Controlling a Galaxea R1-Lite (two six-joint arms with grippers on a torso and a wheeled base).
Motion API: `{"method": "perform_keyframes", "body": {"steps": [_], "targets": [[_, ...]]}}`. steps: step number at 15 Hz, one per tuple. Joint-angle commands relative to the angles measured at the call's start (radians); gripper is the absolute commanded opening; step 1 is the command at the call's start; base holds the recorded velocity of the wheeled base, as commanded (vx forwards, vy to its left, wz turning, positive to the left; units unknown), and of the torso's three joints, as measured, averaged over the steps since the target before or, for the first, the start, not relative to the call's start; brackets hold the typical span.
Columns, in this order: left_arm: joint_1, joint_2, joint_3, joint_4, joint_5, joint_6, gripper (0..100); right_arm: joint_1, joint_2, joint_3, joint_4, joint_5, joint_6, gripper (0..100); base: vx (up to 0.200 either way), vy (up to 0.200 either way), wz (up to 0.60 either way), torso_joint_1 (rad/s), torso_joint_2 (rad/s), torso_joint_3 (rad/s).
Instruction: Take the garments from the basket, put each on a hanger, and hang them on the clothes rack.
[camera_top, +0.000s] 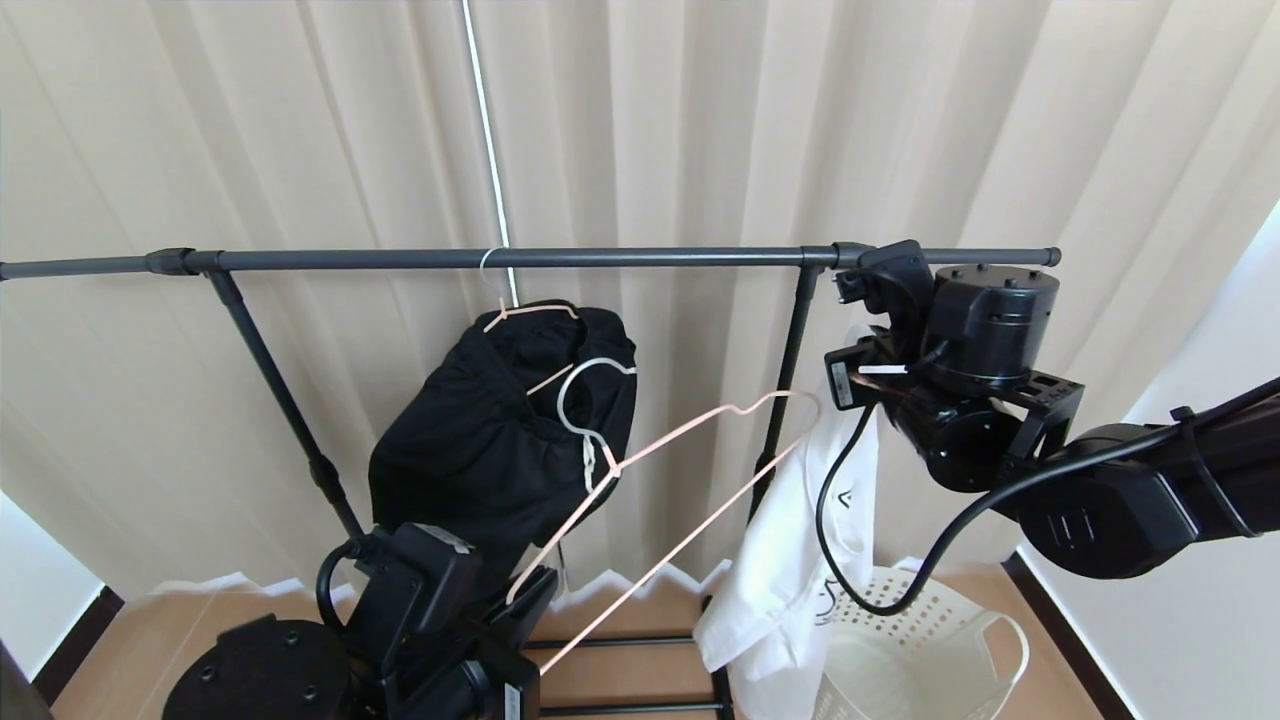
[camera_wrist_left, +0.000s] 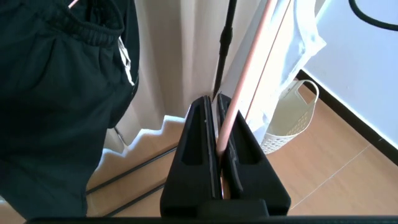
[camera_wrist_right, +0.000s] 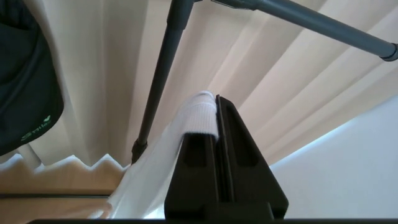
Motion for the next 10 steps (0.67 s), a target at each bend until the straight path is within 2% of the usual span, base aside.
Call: {"method": "perform_keyframes", "body": {"steps": [1,10], "targets": [[-0.012,0.009,0.001,-0.001,0.001,0.000,0,0.002,0.011,-0.001,-0.002,-0.002,0.001,0,0.000,0.000,0.00,0.000,0.00,0.000],[-0.022,0.017,-0.002,-0.035,0.003,0.000,0,0.044,0.049,0.005,-0.054,-0.024,0.000,0,0.000,0.000,0.00,0.000,0.00,0.000]]}}
